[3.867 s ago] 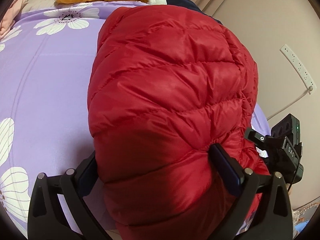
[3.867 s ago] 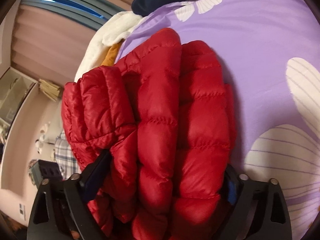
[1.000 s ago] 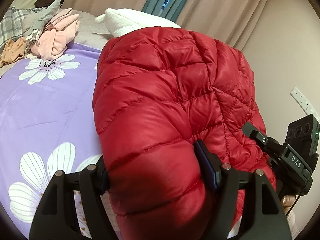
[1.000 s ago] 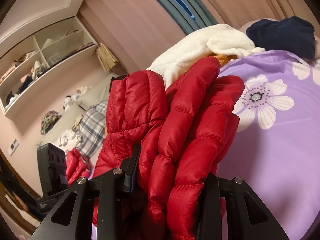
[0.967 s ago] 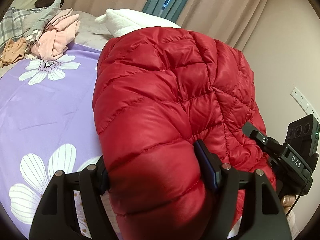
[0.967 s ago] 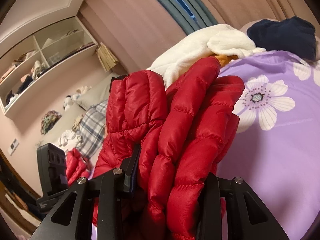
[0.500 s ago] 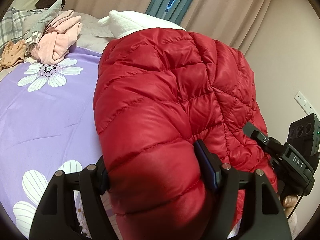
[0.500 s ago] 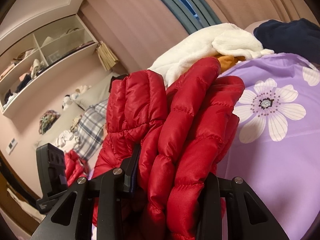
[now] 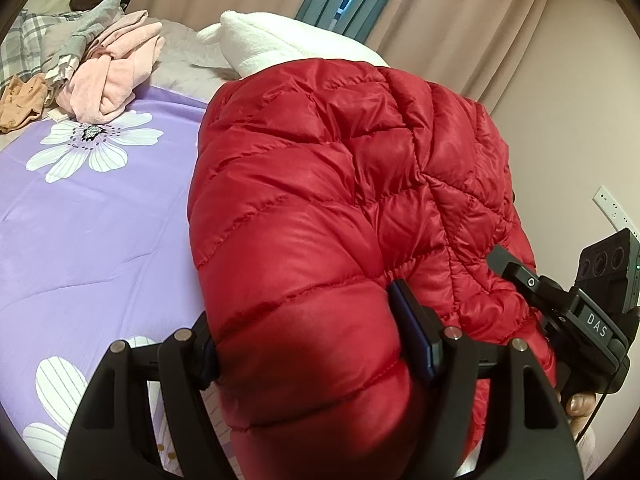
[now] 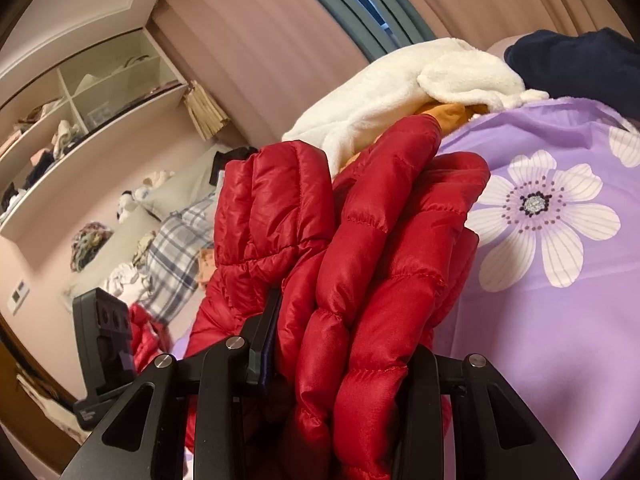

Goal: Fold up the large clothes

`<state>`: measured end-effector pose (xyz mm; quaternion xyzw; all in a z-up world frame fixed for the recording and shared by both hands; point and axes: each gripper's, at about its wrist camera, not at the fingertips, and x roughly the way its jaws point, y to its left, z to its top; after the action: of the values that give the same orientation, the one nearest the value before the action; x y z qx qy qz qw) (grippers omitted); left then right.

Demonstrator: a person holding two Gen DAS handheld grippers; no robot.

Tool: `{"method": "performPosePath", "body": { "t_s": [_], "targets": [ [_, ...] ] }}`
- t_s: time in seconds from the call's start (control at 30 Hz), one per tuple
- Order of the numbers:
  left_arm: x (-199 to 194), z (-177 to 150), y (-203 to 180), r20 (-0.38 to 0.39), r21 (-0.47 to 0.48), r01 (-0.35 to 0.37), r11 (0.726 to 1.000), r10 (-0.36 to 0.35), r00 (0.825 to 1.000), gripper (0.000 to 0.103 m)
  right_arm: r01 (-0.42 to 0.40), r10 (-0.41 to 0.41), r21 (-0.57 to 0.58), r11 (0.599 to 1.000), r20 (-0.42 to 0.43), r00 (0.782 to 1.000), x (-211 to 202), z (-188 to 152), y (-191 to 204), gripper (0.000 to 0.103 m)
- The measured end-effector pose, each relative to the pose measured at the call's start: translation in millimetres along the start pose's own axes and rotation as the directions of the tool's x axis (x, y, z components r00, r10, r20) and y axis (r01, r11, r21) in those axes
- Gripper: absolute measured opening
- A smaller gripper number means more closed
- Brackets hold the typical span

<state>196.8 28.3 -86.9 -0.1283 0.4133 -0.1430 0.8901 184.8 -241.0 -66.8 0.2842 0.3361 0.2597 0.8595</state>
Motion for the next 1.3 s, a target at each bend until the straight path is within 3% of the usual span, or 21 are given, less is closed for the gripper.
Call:
{"method": "performPosePath", "body": {
  "t_s": [1.3],
  "targets": [
    [25,-9,8,-0.085,-0.011,-0.066,0.998,0.064,0.994,0.073,0.11,-0.103,0.084,0.99,-0.079,0.992,18,-27,-21,0.037]
  ]
}}
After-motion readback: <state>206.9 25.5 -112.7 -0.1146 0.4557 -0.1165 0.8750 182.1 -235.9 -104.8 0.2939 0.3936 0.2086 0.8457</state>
